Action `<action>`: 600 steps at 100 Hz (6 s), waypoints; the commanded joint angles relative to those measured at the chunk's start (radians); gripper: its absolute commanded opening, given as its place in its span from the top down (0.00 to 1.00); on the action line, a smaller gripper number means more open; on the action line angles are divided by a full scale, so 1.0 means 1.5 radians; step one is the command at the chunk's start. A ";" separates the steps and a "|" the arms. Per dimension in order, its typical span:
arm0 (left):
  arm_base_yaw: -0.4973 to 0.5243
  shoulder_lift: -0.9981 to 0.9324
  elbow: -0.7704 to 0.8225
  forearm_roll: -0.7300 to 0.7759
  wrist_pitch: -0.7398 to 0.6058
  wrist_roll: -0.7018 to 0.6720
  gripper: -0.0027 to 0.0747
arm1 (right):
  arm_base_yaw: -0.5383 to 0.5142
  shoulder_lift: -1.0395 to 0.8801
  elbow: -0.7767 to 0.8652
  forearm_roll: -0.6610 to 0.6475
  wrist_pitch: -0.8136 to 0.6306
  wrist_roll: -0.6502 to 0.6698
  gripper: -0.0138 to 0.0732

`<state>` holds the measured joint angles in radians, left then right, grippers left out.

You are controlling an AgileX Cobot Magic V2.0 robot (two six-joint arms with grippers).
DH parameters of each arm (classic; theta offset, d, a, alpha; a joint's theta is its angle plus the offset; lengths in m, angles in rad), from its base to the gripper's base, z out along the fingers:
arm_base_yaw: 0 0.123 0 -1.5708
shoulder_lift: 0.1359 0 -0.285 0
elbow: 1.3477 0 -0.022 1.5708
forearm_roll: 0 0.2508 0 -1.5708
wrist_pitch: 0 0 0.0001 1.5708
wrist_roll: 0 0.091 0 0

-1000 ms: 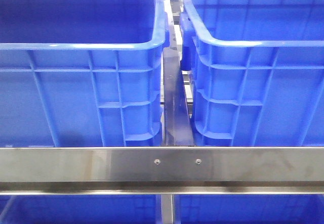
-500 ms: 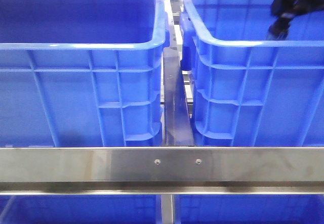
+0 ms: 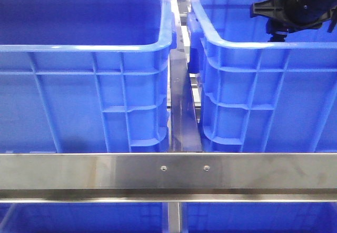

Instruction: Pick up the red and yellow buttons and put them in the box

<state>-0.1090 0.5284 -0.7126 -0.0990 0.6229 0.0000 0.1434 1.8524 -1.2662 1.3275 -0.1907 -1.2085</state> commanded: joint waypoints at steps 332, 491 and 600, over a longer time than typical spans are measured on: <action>0.001 0.001 -0.019 -0.003 -0.033 -0.009 0.45 | -0.002 -0.824 0.472 0.001 0.085 -0.022 0.92; 0.048 0.744 -0.446 0.095 0.010 -0.015 0.28 | -0.002 -0.821 0.472 0.001 0.085 -0.022 0.92; 0.048 0.839 -0.446 0.098 -0.003 -0.015 0.65 | -0.002 -0.820 0.472 0.001 0.085 -0.022 0.92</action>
<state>-0.0390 1.8435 -1.3500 0.0464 0.6563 -0.0113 0.1434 0.6194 -0.5312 1.3326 -0.0533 -1.2293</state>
